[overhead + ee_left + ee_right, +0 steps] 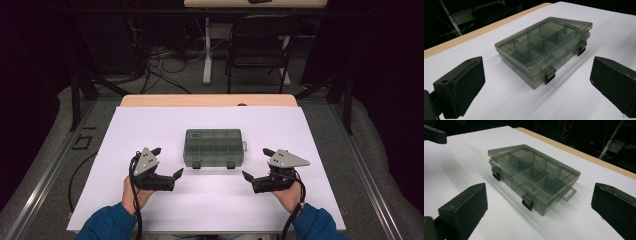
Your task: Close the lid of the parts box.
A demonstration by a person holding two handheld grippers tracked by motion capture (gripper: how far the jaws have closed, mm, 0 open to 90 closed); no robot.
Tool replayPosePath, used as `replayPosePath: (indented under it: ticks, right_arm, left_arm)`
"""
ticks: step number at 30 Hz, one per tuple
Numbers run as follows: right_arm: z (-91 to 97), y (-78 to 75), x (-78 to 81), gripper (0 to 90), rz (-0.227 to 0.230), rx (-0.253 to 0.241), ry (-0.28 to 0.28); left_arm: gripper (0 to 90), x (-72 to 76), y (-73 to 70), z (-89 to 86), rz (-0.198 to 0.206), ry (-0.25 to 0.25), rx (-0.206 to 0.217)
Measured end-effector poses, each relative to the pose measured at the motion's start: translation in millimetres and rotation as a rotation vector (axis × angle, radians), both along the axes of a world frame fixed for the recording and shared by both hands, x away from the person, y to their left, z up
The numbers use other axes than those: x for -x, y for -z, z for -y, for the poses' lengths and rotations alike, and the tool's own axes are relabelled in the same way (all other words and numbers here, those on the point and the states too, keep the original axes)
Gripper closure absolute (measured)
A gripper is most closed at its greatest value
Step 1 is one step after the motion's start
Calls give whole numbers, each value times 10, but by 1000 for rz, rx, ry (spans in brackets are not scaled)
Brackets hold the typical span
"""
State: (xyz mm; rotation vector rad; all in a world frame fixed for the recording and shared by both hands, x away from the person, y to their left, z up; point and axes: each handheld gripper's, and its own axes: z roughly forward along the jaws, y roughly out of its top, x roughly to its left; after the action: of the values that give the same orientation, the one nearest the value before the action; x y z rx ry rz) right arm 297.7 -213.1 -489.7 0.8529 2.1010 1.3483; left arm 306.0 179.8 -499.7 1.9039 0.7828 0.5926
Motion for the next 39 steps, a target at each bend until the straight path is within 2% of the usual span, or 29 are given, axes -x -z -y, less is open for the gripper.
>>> replayPosePath:
  ticks: [6,12,16,27,29,30,37,39]
  right_arm:
    - [39,27,112,0,37,-18,19]
    - [101,53,216,0,44,-32,41]
    - [145,58,292,0,38,-36,44]
    - [248,40,454,0,66,-65,62]
    - [269,34,489,1,62,-61,70]
    - [278,36,504,1,63,-66,71]
    - [338,28,609,0,69,-84,96]
    - [350,24,637,0,75,-77,101]
  left_arm:
    - [0,103,54,-100,-17,-14,8]
    - [0,202,93,-205,-17,-17,26]
    - [0,245,84,-228,0,-23,27]
    - [0,407,74,-288,44,-47,33]
    - [0,465,94,-305,76,-59,22]
    - [0,485,100,-313,78,-57,12]
    - [0,620,117,-394,74,-70,17]
    - [0,651,123,-424,79,-83,31]
